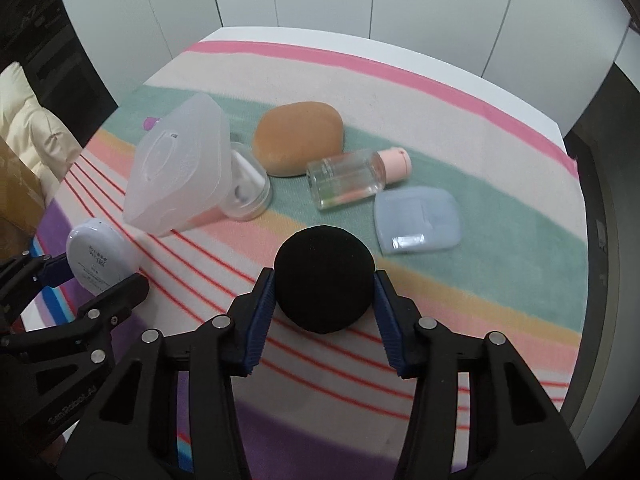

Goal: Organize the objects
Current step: 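Grasp the white round compact with the left tool while the right tool grasps the black puff, then carry the white compact with the left tool while the right tool carries the black puff toward the cardboard box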

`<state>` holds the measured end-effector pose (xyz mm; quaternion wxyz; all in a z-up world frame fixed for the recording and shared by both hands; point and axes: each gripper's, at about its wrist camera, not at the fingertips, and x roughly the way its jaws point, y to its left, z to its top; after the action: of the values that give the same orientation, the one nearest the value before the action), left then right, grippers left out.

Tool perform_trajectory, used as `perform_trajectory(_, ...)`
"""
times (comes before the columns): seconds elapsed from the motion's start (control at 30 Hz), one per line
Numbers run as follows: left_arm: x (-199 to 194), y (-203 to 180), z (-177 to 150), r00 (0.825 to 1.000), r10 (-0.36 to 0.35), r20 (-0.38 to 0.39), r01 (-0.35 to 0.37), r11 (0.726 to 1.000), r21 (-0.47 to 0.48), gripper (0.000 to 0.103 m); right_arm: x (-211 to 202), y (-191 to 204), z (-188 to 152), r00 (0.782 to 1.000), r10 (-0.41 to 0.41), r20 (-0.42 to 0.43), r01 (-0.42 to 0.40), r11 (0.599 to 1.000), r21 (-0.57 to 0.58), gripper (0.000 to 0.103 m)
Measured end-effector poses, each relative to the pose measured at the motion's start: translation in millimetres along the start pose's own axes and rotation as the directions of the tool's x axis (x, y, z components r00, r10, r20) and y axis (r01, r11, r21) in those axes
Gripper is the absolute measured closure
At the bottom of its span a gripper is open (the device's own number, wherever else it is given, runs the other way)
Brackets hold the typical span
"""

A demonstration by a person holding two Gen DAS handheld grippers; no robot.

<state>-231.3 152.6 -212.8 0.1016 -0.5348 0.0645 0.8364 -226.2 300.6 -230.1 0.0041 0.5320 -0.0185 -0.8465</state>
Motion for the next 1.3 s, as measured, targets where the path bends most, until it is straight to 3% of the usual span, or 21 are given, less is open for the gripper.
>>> perform_trajectory(0.3,-27.7,-0.2,-4.0,1.0,-0.007,0.003,0.007,1.0,0.005,0.048,-34.2,-2.4,-19.7,1.0,-0.006,-0.003,0.006,1.0,0.011,0.053)
perform_trajectory(0.8,-131.9,-9.5,-13.6,0.991,-0.049,0.127,0.044,0.998,0.04,0.048,-140.4,-4.4,-37.5,0.997,-0.032,0.071,0.031,0.999,0.017,0.053)
perform_trajectory(1.3,-193.9,-11.9,-36.7,0.974,-0.114,0.198,0.104,0.993,0.063,0.048,-224.6,6.4,-66.9,0.992,-0.041,0.119,0.043,0.999,-0.012,0.053)
